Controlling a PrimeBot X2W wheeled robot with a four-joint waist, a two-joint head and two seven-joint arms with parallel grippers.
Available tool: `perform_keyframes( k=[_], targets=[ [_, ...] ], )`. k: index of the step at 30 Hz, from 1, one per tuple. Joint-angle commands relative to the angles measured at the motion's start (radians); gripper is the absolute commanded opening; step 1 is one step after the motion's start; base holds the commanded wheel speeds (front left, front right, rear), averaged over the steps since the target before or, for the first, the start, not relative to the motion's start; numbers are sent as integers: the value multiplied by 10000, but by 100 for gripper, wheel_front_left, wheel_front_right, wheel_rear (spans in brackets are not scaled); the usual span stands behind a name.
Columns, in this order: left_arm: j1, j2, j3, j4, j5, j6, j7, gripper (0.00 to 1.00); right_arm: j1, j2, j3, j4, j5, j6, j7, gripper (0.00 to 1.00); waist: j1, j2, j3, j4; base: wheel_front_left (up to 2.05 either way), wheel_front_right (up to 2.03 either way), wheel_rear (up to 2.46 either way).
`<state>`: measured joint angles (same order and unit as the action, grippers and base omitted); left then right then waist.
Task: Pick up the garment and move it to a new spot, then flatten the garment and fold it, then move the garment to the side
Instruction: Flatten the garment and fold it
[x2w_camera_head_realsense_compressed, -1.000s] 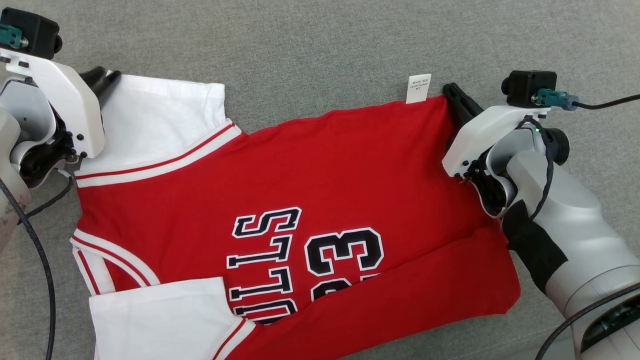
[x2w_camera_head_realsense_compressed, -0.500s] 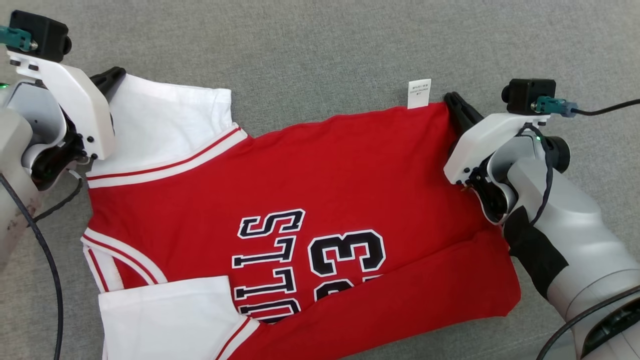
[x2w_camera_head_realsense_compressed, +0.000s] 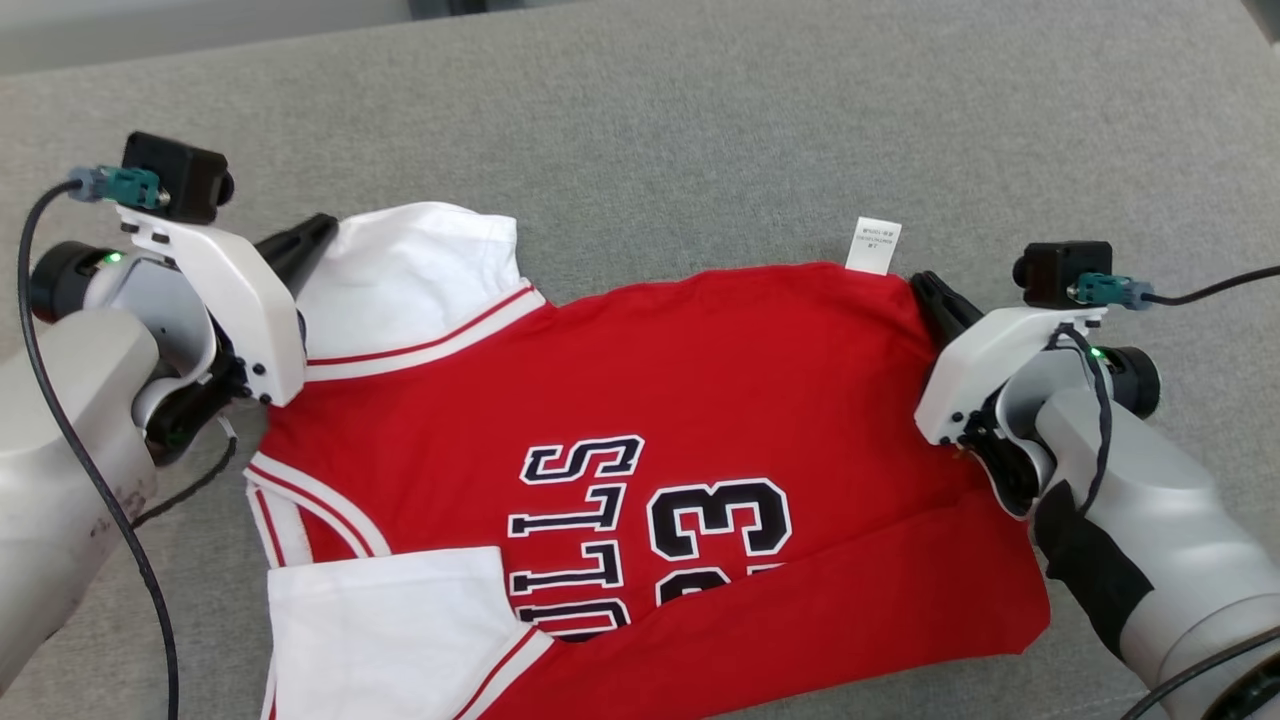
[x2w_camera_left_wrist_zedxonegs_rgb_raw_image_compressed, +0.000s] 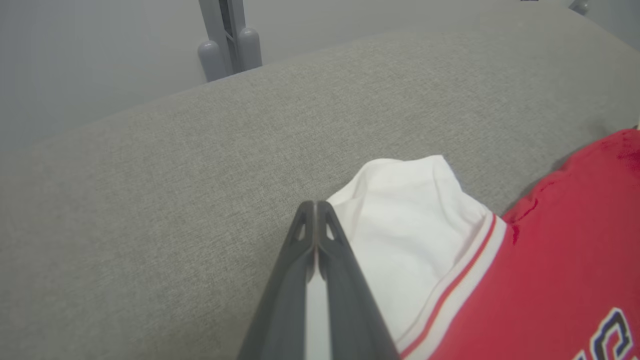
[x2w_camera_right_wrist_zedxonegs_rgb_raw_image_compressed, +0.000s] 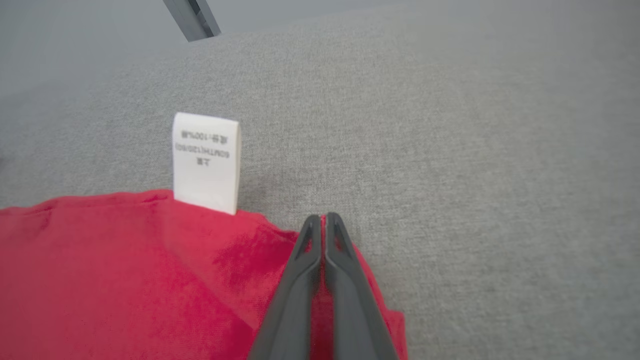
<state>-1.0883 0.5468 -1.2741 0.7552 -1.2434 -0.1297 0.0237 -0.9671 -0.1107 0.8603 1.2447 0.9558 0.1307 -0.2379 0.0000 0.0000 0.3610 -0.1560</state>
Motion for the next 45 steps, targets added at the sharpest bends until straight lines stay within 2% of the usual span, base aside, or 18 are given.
perform_keyframes(
  k=[1, 16, 29, 45],
  targets=[
    [162, 26, -9, -96, -81, -8, -98, 0, 171, -156, 56, 46, 90, 0, 24, 0, 0, 0, -237, 151, 0, 0, 0],
    [966, 225, -55, -983, 101, -8, -960, 0, 508, -884, 2, 227, 392, -1, -231, 0, 0, 0, -1131, 602, 0, 0, 0],
    [1766, 450, -60, -1662, 354, -8, -1213, 0, 1071, -1114, 2, 372, 164, -1, -304, 0, 0, 0, -1856, 1001, 0, 0, 0],
    [3081, 928, -60, -2748, 1407, -8, -1063, 0, 2391, -1532, 275, 60, 511, -1, -185, 0, 0, 0, -2966, 1352, 0, 0, 0]
  ],
)
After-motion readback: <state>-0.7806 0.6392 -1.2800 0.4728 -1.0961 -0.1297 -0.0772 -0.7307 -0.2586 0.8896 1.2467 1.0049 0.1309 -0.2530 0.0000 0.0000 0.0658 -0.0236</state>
